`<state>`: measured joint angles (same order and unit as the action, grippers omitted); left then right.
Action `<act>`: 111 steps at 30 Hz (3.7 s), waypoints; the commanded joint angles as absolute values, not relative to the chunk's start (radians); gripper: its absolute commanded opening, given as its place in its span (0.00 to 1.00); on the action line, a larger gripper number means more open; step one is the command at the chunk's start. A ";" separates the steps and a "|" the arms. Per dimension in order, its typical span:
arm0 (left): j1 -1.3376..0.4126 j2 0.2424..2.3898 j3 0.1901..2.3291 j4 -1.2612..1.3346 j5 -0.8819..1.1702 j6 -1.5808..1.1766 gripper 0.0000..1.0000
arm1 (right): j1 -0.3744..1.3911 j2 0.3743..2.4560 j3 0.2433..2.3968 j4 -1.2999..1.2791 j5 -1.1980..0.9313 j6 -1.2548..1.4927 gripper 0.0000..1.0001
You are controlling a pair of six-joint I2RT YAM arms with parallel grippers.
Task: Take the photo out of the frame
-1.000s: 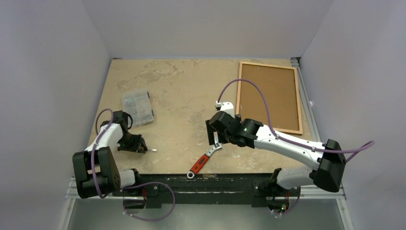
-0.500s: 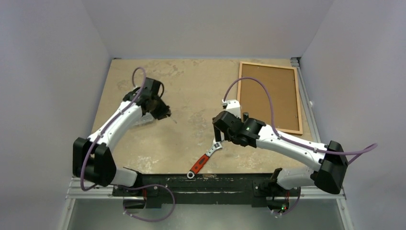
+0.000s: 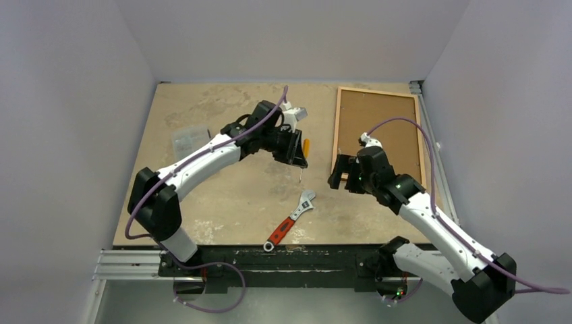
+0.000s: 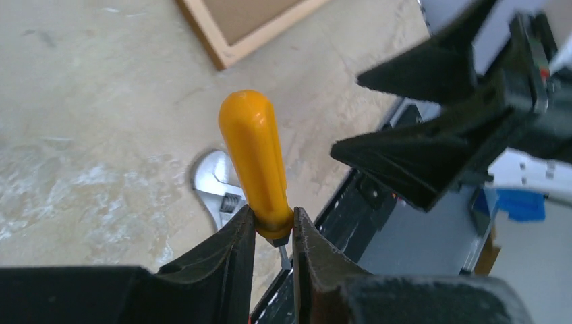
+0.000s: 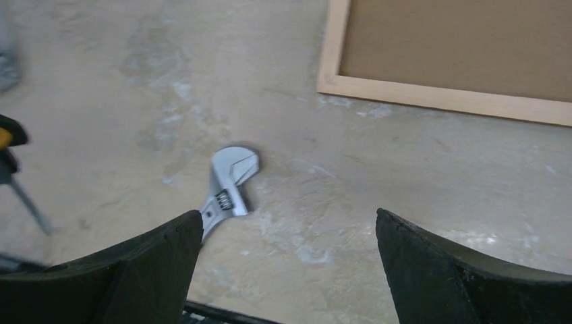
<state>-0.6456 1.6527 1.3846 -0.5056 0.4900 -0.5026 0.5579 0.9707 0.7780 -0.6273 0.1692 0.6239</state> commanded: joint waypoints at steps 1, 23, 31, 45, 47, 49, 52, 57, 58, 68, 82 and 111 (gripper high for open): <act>-0.689 1.531 1.361 -0.409 0.682 -0.261 0.00 | 0.495 0.874 0.757 -0.466 -0.178 0.571 0.99; -0.869 1.400 1.311 -0.411 0.862 -0.020 0.00 | 0.446 0.849 1.043 -0.547 -0.763 0.463 0.79; -0.916 1.383 1.311 -0.413 0.942 -0.020 0.00 | 0.446 0.860 0.967 -0.446 -0.986 0.436 0.57; -0.942 1.392 1.313 -0.425 0.982 -0.018 0.00 | 0.448 0.921 0.986 -0.526 -1.140 0.306 0.49; -0.944 1.397 1.315 -0.426 0.992 -0.017 0.00 | 0.447 0.939 1.014 -0.598 -1.148 0.229 0.46; -0.945 1.399 1.315 -0.429 0.993 -0.017 0.00 | 0.447 0.951 1.036 -0.640 -1.159 0.182 0.40; -0.945 1.404 1.315 -0.432 0.990 -0.013 0.00 | 0.447 0.956 1.043 -0.645 -1.148 0.181 0.27; -0.945 1.414 1.327 -0.443 0.975 -0.015 0.00 | 0.448 0.953 1.049 -0.668 -1.110 0.159 0.00; -0.944 1.416 1.335 -0.447 0.965 -0.024 0.01 | 0.448 0.946 1.051 -0.673 -1.078 0.159 0.00; -0.793 1.302 1.310 -0.377 0.568 -0.232 0.58 | 0.446 0.876 1.070 -0.747 -0.350 0.298 0.00; -0.664 1.122 1.262 -0.548 -0.162 -0.530 1.00 | 0.425 1.006 0.948 -0.591 0.541 0.625 0.00; -0.853 1.873 1.493 -0.333 0.216 -0.668 0.70 | 0.377 0.913 0.847 -0.554 0.448 0.570 0.00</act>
<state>-0.8459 1.7821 1.3582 -0.3889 0.3237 -0.6113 0.3801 1.0134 0.8543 -0.4927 0.3824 0.5430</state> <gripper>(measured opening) 0.741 0.158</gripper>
